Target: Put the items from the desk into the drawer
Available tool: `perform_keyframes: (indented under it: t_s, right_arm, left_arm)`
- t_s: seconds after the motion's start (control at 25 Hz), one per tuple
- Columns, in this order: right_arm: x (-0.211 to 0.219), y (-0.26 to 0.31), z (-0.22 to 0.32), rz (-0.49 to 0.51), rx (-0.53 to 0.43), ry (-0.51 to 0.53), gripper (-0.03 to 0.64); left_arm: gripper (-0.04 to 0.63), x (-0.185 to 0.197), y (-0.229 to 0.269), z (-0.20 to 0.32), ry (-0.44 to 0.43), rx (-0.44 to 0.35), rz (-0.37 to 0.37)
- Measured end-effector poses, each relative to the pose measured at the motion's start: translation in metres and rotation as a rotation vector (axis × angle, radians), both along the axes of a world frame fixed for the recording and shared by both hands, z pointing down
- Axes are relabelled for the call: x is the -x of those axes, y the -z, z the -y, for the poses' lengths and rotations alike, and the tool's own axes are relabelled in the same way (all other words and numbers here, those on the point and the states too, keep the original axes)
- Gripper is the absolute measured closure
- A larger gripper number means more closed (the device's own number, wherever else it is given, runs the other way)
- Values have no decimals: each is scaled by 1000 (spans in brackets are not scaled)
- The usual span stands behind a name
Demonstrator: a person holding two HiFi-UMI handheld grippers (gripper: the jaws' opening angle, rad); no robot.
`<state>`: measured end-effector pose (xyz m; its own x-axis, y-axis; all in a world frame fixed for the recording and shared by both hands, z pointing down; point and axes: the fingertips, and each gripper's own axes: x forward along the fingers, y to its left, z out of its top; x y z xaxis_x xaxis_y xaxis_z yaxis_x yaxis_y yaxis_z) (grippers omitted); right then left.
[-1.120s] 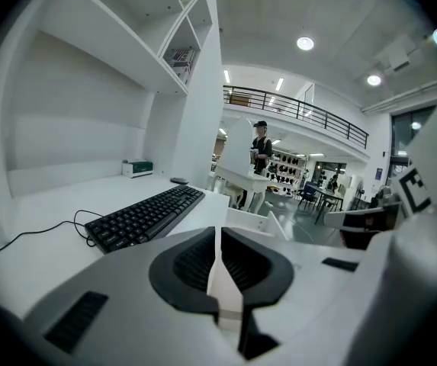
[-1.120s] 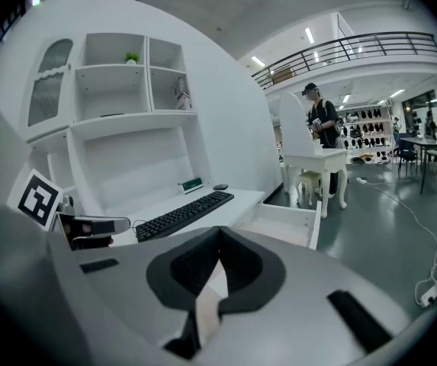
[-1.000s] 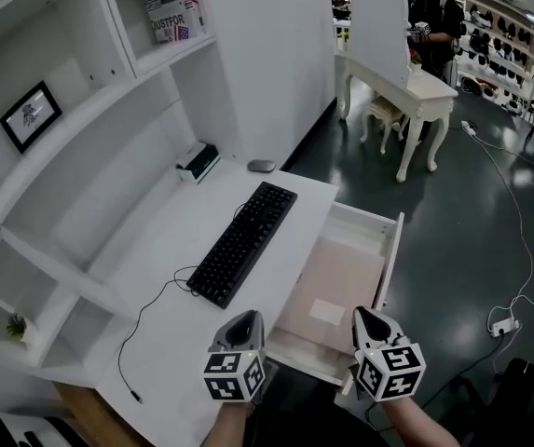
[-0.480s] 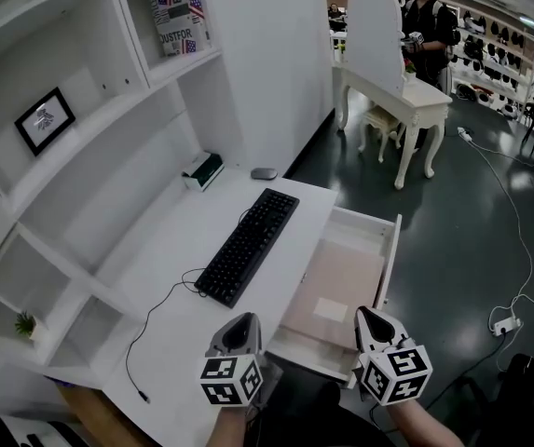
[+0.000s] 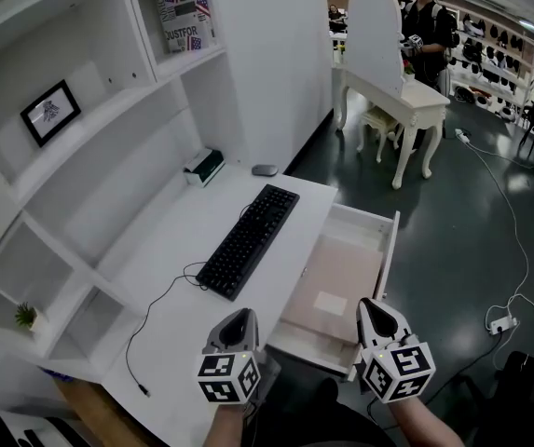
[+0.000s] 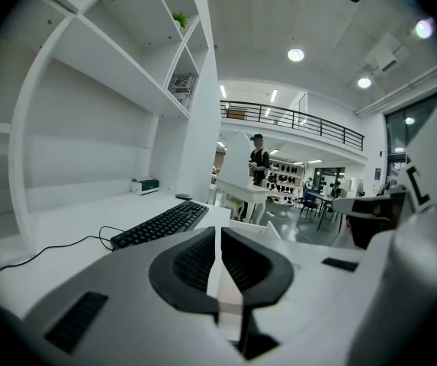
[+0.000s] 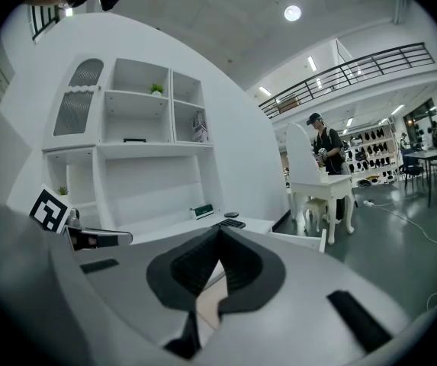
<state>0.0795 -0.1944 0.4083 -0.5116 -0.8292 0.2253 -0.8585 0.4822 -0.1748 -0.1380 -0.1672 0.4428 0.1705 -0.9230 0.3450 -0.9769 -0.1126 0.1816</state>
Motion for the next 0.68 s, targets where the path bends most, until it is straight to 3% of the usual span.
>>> perform_keyframes:
  t_s: [0.68]
  right_arm:
    - [-3, -2, -16, 6, -3, -17, 617]
  left_arm:
    - [568, 3, 5, -17, -5, -25, -12]
